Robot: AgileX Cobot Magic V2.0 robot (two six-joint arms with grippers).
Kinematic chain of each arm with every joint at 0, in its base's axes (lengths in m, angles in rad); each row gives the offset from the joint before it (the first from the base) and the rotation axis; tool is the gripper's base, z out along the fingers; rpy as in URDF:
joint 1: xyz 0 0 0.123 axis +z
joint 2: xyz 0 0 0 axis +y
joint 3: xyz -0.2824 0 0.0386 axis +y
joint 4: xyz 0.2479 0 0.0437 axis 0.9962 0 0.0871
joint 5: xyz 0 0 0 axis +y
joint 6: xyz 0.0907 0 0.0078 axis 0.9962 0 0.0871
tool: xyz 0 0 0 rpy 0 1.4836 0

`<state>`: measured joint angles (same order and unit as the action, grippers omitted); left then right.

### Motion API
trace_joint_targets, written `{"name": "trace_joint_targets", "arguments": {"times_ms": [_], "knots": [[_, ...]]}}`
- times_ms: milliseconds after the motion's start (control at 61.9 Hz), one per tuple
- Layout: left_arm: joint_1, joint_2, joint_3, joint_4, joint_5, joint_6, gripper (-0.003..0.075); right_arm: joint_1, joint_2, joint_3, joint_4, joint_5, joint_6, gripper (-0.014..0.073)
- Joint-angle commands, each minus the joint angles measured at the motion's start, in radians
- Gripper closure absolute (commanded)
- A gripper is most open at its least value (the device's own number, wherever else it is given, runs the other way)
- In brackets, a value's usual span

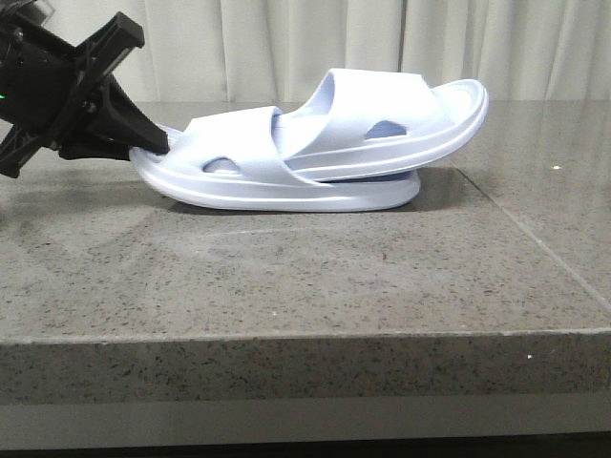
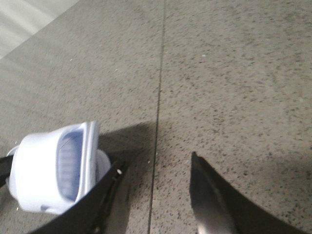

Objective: Insert blue slippers together front up

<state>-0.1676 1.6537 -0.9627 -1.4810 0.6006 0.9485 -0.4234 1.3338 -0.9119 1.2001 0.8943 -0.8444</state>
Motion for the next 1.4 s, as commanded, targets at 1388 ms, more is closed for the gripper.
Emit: {"name": "trace_joint_targets", "arguments": {"times_ms": [1388], "knots": [[-0.008, -1.09, 0.275, 1.466, 0.092, -0.958, 0.0325, 0.421, -0.842, 0.145, -1.017, 0.054, 0.711, 0.0263]]}}
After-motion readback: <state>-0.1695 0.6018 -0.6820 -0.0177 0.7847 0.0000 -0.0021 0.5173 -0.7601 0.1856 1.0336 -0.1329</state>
